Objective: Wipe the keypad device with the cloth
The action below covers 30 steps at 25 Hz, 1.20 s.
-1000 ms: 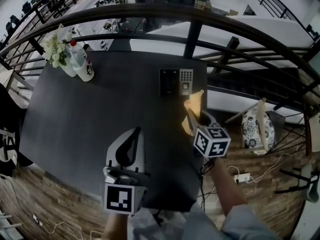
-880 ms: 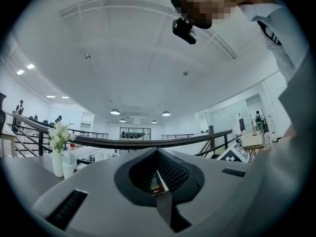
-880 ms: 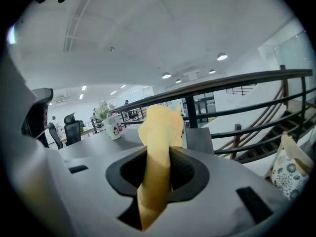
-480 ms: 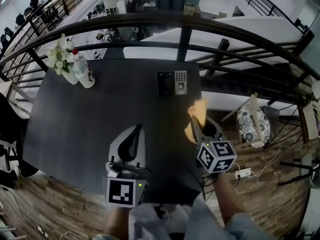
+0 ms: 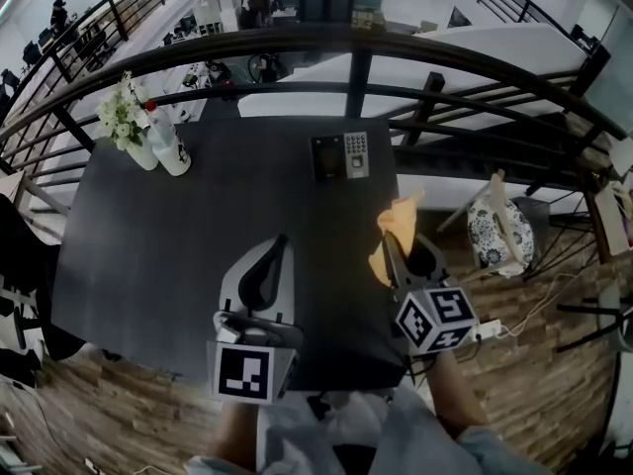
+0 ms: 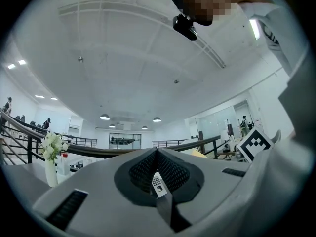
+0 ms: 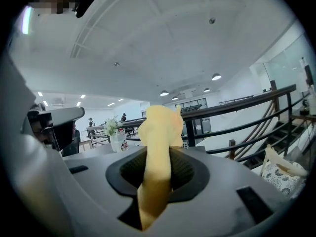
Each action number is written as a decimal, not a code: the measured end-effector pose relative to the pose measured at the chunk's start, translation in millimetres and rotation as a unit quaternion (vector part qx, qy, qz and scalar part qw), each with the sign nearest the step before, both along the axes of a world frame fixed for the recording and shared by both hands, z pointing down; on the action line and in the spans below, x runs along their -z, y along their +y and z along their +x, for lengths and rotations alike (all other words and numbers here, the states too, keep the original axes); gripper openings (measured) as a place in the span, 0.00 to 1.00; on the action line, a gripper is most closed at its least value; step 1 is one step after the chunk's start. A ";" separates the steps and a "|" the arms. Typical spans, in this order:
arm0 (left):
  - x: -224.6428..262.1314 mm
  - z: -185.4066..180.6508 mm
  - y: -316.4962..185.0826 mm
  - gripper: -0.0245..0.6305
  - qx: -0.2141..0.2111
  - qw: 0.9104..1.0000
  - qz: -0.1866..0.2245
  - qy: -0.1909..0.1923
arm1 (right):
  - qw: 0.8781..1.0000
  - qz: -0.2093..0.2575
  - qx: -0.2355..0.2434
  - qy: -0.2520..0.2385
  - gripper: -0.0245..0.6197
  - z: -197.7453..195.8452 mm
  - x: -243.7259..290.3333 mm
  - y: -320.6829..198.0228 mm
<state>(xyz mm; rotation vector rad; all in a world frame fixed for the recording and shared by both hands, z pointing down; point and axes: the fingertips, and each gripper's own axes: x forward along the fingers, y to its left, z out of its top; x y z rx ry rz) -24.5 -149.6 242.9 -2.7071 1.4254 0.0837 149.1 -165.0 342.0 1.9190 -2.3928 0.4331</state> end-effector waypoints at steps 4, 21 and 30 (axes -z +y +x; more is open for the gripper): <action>2.4 -5.8 2.7 0.05 -0.007 1.000 0.003 0.002 | 1.000 0.009 -0.011 -0.002 0.20 -7.1 6.7 11.3; 4.1 -15.3 7.9 0.05 -0.028 1.000 0.005 0.007 | 0.999 0.028 -0.034 0.007 0.20 -23.9 23.3 27.5; 3.6 -10.3 8.3 0.05 -0.035 0.999 0.010 0.011 | 0.999 0.029 -0.038 0.009 0.19 -21.8 23.9 29.0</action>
